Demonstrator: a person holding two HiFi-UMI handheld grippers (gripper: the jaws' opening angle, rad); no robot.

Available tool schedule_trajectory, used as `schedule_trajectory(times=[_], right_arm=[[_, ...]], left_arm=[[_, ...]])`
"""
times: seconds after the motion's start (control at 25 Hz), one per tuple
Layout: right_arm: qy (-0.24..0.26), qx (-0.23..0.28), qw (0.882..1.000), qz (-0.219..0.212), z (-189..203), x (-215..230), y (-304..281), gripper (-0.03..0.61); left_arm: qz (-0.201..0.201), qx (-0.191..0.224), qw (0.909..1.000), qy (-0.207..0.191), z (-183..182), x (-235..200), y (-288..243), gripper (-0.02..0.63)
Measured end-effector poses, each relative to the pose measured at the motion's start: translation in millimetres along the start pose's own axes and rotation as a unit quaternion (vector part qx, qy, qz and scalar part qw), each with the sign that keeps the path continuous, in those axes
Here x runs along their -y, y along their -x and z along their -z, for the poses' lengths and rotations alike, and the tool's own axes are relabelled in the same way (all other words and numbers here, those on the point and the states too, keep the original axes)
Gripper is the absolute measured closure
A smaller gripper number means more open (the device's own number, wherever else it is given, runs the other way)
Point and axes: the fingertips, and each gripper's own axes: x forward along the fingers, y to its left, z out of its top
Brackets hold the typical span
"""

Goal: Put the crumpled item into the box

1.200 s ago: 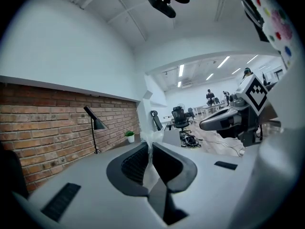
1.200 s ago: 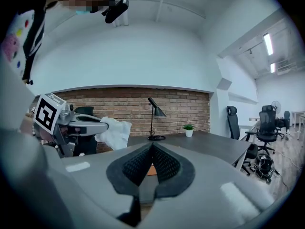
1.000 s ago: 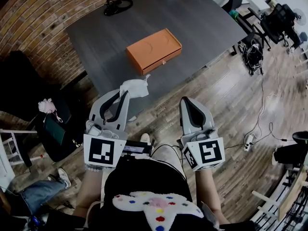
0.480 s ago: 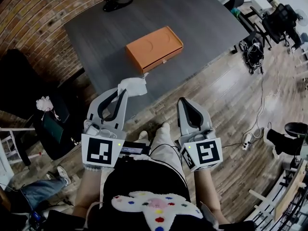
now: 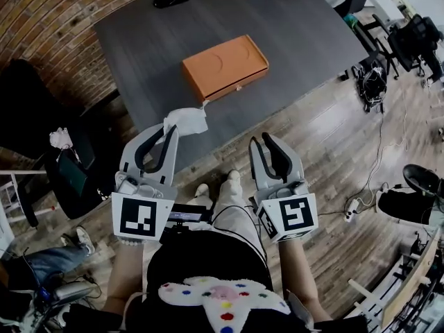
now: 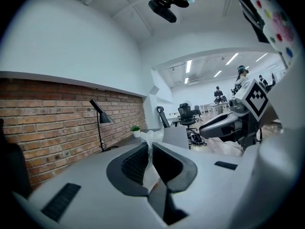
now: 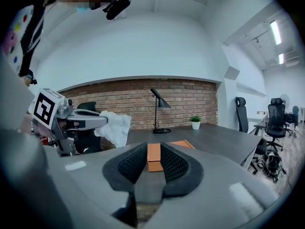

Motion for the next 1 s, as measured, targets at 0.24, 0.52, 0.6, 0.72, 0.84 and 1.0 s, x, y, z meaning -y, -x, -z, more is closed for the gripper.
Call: schedule_trajectory(times=[0.24, 0.52, 0.6, 0.72, 0.84, 1.0], right_arm=[[0.009, -0.017, 1.000, -0.025, 12, 8, -19, 0.499], [-0.003, -0.031, 0.998, -0.047, 28, 24, -47, 0.499], [-0.002, -0.037, 0.998, -0.054, 32, 29, -54, 0.499], [0.005, -0.049, 0.997, -0.063, 40, 36, -67, 0.499], [0.005, -0.061, 0.996, -0.071, 49, 44, -78, 0.497], [0.007, -0.073, 0.994, -0.082, 60, 56, -94, 0.497]], left_arm=[[-0.021, -0.015, 0.9996, 0.011, 9, -2, -7, 0.584], [-0.052, -0.031, 0.9978, 0.025, 17, -6, -18, 0.584], [-0.061, -0.039, 0.9970, 0.027, 20, -8, -20, 0.584], [-0.076, -0.046, 0.9953, 0.038, 26, -12, -25, 0.584], [-0.087, -0.054, 0.9938, 0.043, 33, -14, -32, 0.584], [-0.098, -0.065, 0.9920, 0.046, 41, -15, -42, 0.584]])
